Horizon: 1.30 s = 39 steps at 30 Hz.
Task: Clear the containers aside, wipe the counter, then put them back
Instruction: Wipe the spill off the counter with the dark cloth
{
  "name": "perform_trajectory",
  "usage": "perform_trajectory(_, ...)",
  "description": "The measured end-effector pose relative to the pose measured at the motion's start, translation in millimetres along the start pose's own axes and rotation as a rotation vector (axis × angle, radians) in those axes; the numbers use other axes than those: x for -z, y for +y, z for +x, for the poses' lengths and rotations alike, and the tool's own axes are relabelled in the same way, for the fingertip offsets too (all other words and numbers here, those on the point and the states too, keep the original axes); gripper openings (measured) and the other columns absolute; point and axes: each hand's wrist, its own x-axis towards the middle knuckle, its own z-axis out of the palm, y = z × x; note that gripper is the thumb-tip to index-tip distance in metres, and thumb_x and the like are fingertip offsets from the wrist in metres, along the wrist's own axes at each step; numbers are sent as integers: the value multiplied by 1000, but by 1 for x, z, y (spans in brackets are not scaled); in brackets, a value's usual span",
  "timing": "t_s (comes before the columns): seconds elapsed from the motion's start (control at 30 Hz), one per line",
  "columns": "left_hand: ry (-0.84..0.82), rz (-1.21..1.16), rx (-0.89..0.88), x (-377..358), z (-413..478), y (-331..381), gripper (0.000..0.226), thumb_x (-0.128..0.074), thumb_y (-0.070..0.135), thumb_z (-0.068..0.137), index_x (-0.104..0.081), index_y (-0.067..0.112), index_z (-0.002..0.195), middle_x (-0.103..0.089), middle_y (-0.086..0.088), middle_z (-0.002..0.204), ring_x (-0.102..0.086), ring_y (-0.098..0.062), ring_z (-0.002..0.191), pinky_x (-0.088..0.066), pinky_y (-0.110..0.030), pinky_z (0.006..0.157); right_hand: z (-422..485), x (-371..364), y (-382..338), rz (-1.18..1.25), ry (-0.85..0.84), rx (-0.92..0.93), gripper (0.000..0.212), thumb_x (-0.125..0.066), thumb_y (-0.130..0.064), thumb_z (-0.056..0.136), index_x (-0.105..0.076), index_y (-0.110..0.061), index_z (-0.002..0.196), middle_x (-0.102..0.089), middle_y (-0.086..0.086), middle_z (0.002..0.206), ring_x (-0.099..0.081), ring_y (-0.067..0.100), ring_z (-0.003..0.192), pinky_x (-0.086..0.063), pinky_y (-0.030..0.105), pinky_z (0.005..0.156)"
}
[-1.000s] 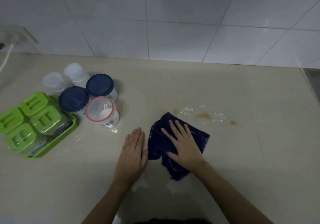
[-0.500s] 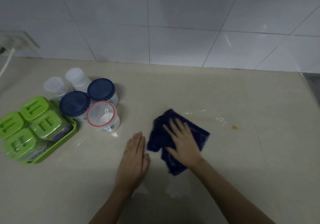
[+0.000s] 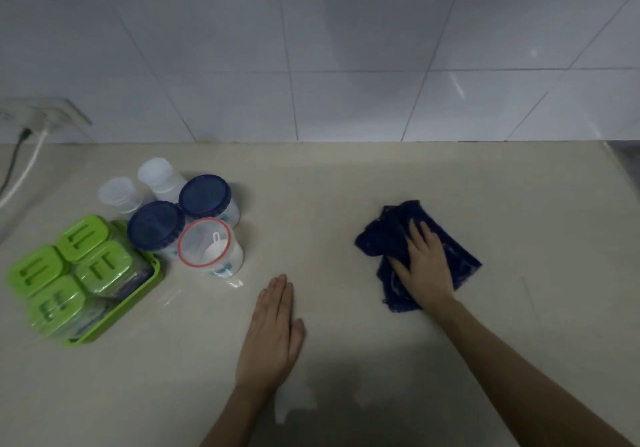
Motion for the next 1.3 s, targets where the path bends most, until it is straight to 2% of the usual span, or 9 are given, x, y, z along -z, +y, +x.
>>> perform_trajectory(0.1,1,19,6,1,-1,0,59,-38,29,92,-29,4,145,-23,-8,156,-17,-17,146,-5,-32,121,-12,-24,-49,24,-84,287,66,-42,-45,87,-26,-17,145,-27,9,154,-21,30,142,-17,51,117)
perform_trajectory(0.2,-15,70,-15,2,-2,3,58,-37,31,94,-28,6,146,-23,-8,156,-17,-17,146,-4,-32,121,-24,-26,-43,46,-164,418,67,-52,-36,89,-21,-24,147,-19,1,157,-12,19,145,-4,38,119)
perform_trajectory(0.37,-36,59,-94,-7,6,45,57,-41,34,95,-31,9,145,-26,-7,156,-20,-17,145,-12,-38,120,-42,24,82,123,-20,138,60,-44,-34,83,-39,-15,139,-34,8,149,-32,29,138,-25,44,114)
perform_trajectory(0.53,-127,96,-149,-43,15,116,59,-32,40,98,-27,7,146,-22,-8,157,-17,-18,146,-11,-39,119,-62,50,127,-4,20,-195,65,-29,-45,89,-36,-6,141,-36,17,148,-29,36,138,-22,47,116)
perform_trajectory(0.73,-139,179,-62,-56,11,145,61,-25,41,98,-15,9,150,-11,-5,160,-5,-16,148,-8,-40,119,-75,32,92,-30,-61,151,68,-31,-52,90,-27,-10,143,-35,16,149,-26,36,139,-21,53,115)
perform_trajectory(0.83,-140,158,-60,-55,10,146,61,-24,41,98,-10,12,151,-7,-2,160,-1,-11,148,-7,-39,120,-82,27,88,-2,-166,331,67,-39,-45,90,-18,-19,147,-20,6,156,-10,24,145,-7,44,120)
perform_trajectory(0.97,-115,166,-76,-53,12,147,61,-31,39,97,-21,9,148,-20,-7,158,-11,-15,147,-10,-38,120,-38,50,137,57,-184,270,67,-45,-37,87,-17,-25,147,-17,0,156,-13,24,145,-14,50,119)
perform_trajectory(1.1,-79,146,-81,-56,12,150,61,-38,38,96,-25,7,147,-24,-8,156,-17,-17,146,-14,-39,119,10,62,162,-107,-183,108,67,-31,-53,91,-14,-24,149,-16,7,158,-11,33,145,-12,52,117)
perform_trajectory(1.3,-69,152,-70,-59,11,149,61,-33,41,97,-21,9,148,-21,-7,157,-15,-16,147,-14,-39,118,31,35,99,-98,-213,375,68,-28,-57,88,-19,-26,147,-24,5,156,-13,40,143,-11,63,113)
